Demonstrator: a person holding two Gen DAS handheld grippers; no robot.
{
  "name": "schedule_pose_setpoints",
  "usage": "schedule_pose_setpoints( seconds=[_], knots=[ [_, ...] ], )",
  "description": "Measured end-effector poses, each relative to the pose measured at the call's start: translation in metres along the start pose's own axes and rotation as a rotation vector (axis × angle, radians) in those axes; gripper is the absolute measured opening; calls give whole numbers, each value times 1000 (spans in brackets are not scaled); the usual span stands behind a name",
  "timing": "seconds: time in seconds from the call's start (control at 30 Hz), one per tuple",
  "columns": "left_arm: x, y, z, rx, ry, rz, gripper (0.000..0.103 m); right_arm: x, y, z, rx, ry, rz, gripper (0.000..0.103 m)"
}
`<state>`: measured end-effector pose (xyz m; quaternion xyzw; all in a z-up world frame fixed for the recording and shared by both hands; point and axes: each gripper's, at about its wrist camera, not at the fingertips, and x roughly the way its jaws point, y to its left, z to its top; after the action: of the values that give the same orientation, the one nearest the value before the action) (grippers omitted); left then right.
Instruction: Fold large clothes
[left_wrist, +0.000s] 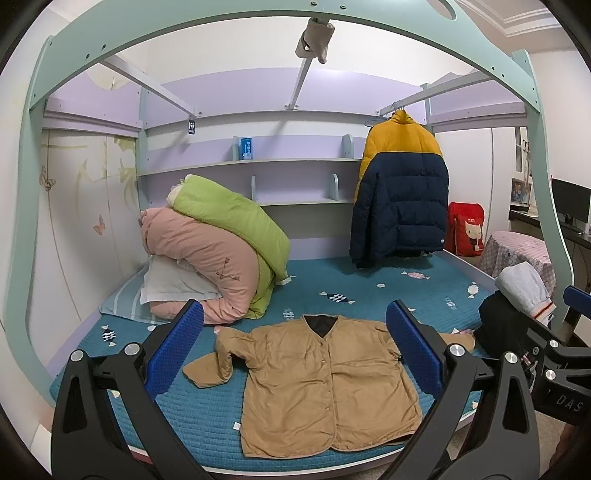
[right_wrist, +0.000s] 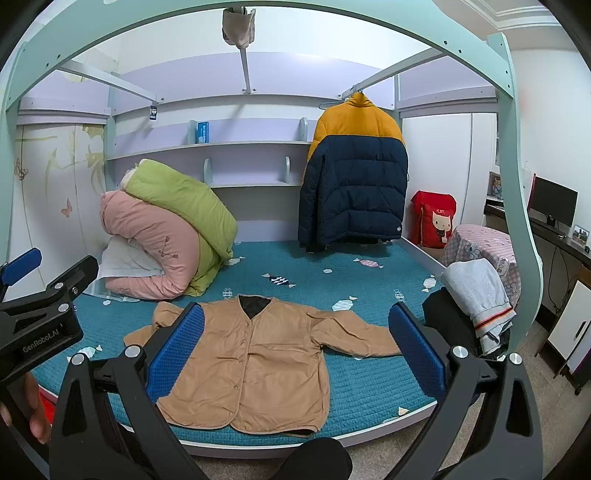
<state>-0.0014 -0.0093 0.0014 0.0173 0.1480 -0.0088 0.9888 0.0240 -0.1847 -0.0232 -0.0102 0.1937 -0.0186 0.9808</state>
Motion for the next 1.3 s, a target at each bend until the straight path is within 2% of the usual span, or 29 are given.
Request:
schedule_pose_setpoints(
  seconds=[1.3],
  knots=[
    [-7,3,2,-7,-8,-17,98,-6,5,-3,3,-10,-1,96]
  ],
)
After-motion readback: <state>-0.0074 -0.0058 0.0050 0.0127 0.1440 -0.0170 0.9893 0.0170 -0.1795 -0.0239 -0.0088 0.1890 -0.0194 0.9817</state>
